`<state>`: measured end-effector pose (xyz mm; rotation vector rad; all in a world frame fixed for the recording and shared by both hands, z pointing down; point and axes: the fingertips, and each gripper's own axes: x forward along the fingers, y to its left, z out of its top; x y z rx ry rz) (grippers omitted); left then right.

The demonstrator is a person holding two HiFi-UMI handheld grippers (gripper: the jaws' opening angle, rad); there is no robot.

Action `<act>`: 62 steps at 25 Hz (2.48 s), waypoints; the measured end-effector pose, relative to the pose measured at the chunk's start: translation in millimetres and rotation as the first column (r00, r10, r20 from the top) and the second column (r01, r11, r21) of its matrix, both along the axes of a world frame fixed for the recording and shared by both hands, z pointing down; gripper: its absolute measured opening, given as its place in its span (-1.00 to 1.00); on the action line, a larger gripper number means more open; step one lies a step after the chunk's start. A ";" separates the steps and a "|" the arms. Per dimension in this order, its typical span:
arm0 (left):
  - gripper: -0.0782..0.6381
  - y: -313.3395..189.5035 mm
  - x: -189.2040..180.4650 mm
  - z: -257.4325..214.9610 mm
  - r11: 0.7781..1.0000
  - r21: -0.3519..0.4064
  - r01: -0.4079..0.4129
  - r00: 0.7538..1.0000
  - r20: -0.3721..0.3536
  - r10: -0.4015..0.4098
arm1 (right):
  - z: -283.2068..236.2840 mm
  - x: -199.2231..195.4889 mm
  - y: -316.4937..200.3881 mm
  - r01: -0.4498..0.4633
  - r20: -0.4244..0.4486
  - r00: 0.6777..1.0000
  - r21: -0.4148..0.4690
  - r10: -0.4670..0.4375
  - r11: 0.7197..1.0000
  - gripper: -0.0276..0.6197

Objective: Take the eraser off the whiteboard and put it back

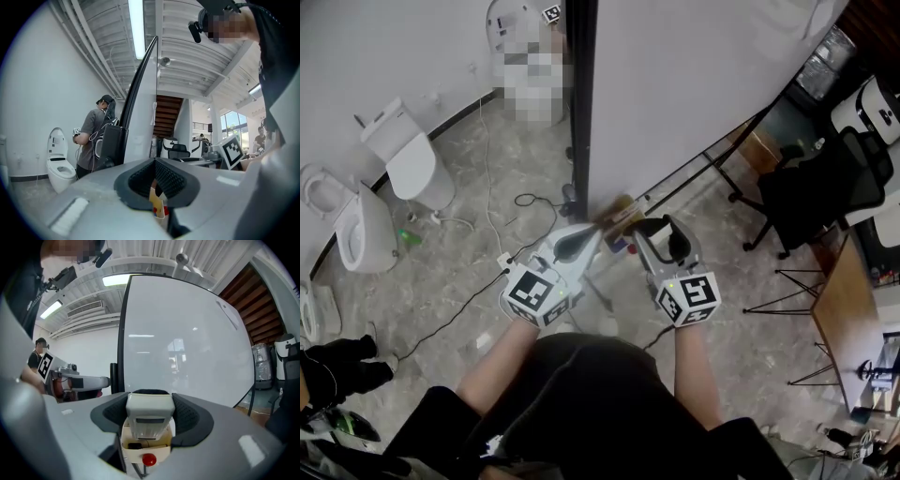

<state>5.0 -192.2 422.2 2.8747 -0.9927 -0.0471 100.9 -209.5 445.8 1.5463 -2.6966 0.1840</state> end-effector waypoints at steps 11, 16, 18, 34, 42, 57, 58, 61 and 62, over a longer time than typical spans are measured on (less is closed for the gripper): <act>-0.77 -3.9 -4.6 0.8 0.999 -0.010 0.040 0.999 -0.006 -0.040 | 31.2 -2.2 -16.0 0.008 -0.024 1.000 -0.055 -0.009 0.998 -0.04; -0.77 -4.4 -3.3 5.2 0.999 -0.016 0.048 0.999 0.001 -0.048 | 40.4 -2.2 -22.4 0.018 -0.024 1.000 -0.069 -0.020 0.997 -0.04; -0.77 -5.3 -2.3 5.6 0.999 -0.018 0.051 0.999 0.003 -0.051 | 43.6 -1.3 -25.3 0.020 -0.025 0.999 -0.075 -0.022 0.997 -0.04; -0.77 -14.7 -4.1 6.1 0.997 -0.021 0.077 0.997 0.015 -0.077 | 72.9 -4.0 -39.2 0.031 -0.095 0.995 -0.121 -0.042 0.992 -0.03; -0.77 -13.3 -6.0 6.2 0.996 -0.021 0.086 0.996 0.018 -0.086 | 83.4 -2.4 -41.2 0.022 -0.109 0.993 -0.136 -0.037 0.990 -0.03; -0.77 -7.8 -11.5 2.5 0.995 -0.015 0.096 0.995 0.011 -0.096 | 90.2 -2.1 -41.1 0.015 -0.101 0.994 -0.163 -0.032 0.987 0.05; -0.77 -7.0 -12.1 2.6 0.995 -0.016 0.096 0.995 0.011 -0.096 | 90.3 -2.5 -40.2 0.016 -0.101 0.994 -0.163 -0.032 0.987 0.05; -0.77 -5.8 -14.3 3.0 0.995 -0.014 0.098 0.995 0.009 -0.098 | 90.0 -2.5 -37.8 0.013 -0.100 0.995 -0.162 -0.030 0.987 0.09; -0.77 -5.5 -14.9 2.7 0.995 -0.013 0.098 0.995 0.008 -0.098 | 89.6 -1.9 -37.3 0.011 -0.100 0.995 -0.161 -0.028 0.987 0.10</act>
